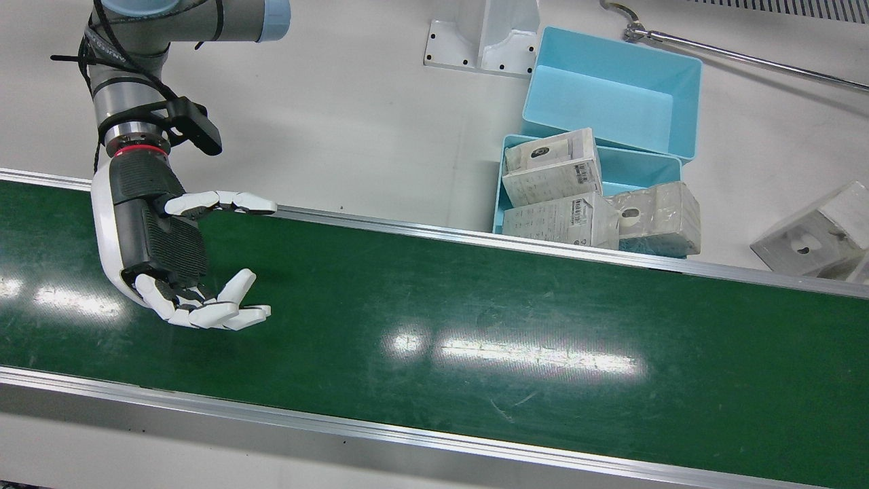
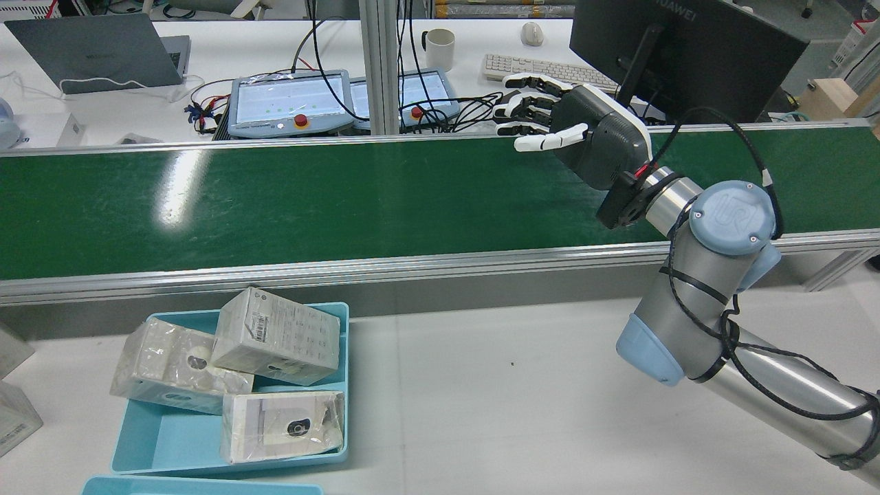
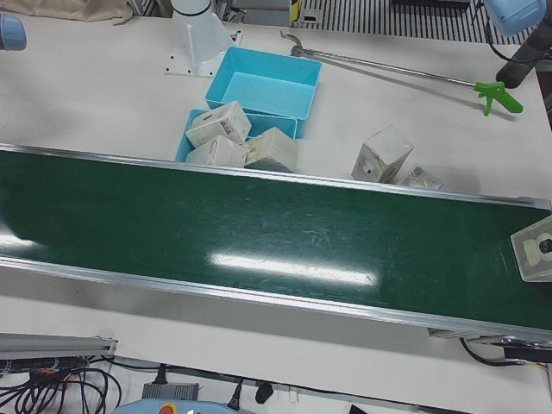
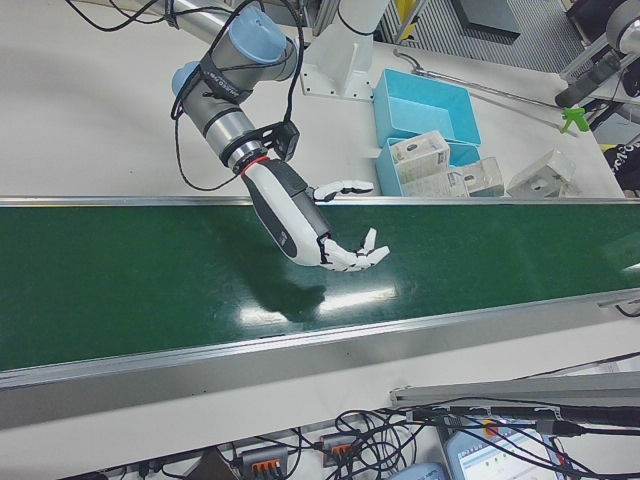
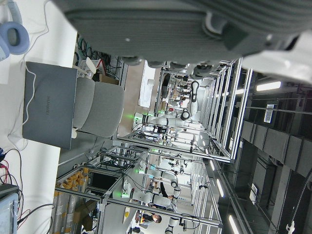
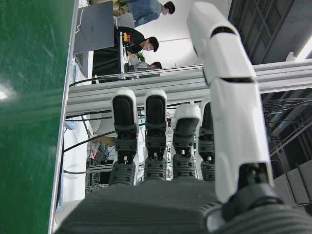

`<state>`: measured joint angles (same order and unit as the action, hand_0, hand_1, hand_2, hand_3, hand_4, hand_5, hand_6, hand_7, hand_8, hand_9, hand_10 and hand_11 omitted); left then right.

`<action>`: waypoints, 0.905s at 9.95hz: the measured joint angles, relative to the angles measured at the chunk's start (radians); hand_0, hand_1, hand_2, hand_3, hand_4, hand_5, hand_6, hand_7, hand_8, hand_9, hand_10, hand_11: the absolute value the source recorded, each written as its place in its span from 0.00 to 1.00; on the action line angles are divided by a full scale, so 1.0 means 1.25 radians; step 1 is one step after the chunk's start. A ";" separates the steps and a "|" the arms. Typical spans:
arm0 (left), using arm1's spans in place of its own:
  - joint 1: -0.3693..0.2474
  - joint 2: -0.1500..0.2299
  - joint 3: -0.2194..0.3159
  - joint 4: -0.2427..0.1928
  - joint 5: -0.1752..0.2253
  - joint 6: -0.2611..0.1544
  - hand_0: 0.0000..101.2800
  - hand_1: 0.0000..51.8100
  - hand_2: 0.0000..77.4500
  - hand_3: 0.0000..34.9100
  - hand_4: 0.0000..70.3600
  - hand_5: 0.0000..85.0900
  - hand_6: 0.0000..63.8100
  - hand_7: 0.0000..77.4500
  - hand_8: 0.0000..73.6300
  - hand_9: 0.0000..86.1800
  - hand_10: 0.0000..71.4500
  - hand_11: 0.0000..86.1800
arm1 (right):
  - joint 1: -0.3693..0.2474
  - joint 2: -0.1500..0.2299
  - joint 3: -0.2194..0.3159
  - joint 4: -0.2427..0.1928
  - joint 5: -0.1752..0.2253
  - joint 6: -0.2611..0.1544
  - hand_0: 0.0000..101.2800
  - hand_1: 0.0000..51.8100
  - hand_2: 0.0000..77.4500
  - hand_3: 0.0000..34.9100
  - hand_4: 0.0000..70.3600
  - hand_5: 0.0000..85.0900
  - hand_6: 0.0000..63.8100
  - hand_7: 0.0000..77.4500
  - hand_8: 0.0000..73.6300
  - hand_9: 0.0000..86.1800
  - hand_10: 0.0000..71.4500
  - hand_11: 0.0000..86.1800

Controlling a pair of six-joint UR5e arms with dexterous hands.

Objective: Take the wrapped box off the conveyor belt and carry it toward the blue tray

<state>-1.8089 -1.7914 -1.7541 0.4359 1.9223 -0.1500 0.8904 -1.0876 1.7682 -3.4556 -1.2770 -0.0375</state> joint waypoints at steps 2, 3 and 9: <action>0.000 0.000 0.000 0.000 0.000 0.000 0.00 0.00 0.01 0.00 0.00 0.01 0.00 0.01 0.01 0.00 0.01 0.00 | -0.004 0.000 -0.001 0.001 -0.001 0.000 0.49 0.33 0.18 0.34 0.11 0.10 0.24 0.22 0.06 0.06 0.00 0.06; 0.000 0.000 0.000 0.000 0.000 0.000 0.00 0.00 0.01 0.00 0.00 0.01 0.00 0.01 0.01 0.00 0.01 0.00 | -0.005 0.000 -0.001 0.001 -0.001 0.000 0.49 0.33 0.18 0.34 0.11 0.10 0.24 0.22 0.06 0.06 0.00 0.06; 0.000 0.000 0.000 0.000 0.000 0.000 0.00 0.00 0.01 0.00 0.00 0.01 0.00 0.01 0.01 0.00 0.01 0.00 | -0.007 0.005 0.005 0.001 0.000 0.004 0.50 0.37 0.21 0.35 0.12 0.14 0.04 0.23 0.00 0.02 0.00 0.02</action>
<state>-1.8089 -1.7914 -1.7541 0.4359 1.9223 -0.1500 0.8821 -1.0815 1.7748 -3.4545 -1.2775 -0.0323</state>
